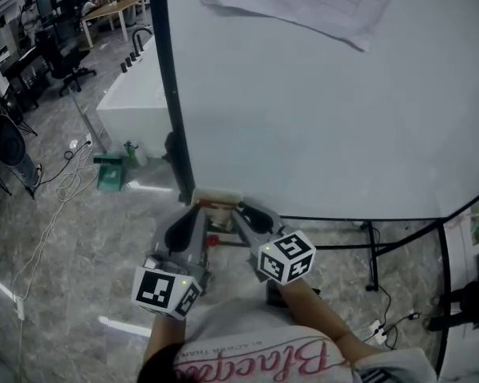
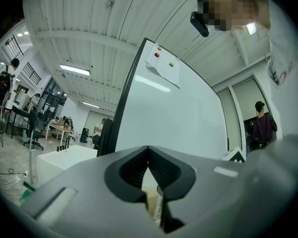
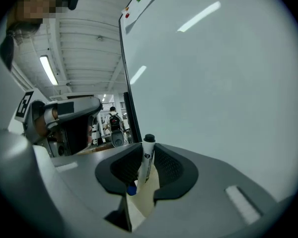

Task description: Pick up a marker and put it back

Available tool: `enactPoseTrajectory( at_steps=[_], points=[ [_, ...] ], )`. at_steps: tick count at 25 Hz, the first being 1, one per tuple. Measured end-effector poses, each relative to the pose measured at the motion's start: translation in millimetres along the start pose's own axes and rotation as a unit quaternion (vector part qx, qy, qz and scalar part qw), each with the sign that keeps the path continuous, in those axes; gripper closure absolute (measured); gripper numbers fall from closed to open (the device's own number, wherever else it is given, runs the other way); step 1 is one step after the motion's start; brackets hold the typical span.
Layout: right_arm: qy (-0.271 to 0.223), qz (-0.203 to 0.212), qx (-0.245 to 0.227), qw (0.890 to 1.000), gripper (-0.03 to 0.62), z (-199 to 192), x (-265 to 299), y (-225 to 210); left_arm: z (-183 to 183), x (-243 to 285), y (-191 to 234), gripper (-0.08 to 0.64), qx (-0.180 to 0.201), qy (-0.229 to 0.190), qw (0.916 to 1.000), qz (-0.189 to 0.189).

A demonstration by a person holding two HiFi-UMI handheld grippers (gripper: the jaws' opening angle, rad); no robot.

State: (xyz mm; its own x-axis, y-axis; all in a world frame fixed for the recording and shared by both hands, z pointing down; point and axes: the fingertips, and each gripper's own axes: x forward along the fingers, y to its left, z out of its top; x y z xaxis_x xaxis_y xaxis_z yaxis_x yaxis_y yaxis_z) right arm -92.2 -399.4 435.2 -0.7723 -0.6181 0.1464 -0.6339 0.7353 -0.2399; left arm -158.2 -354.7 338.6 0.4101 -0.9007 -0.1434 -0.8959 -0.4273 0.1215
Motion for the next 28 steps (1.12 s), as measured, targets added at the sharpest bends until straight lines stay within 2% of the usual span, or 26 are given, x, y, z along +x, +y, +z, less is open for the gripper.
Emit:
enactPoseTrajectory(
  at_steps=[8,12,19,23,28],
  points=[
    [0.014,-0.027,-0.039,0.999,0.472,1,0,-9,-1,5,-2,0.560,-0.003,0.002,1.0000,-0.008],
    [-0.024,-0.028,-0.043,0.998,0.499,26,-13,-5,1,6,-1,0.560,-0.005,-0.001,1.0000,-0.008],
    [-0.092,-0.033,-0.081,0.992,0.523,80,-50,12,0,6,-4,0.560,-0.007,-0.001,0.9999,-0.013],
    [-0.108,-0.021,-0.099,0.989,0.583,96,-64,31,0,6,-8,0.560,-0.007,-0.001,0.9998,-0.016],
    [-0.092,-0.027,-0.131,0.987,0.591,94,-70,40,3,5,-12,0.560,-0.002,-0.005,0.9998,-0.021]
  ],
)
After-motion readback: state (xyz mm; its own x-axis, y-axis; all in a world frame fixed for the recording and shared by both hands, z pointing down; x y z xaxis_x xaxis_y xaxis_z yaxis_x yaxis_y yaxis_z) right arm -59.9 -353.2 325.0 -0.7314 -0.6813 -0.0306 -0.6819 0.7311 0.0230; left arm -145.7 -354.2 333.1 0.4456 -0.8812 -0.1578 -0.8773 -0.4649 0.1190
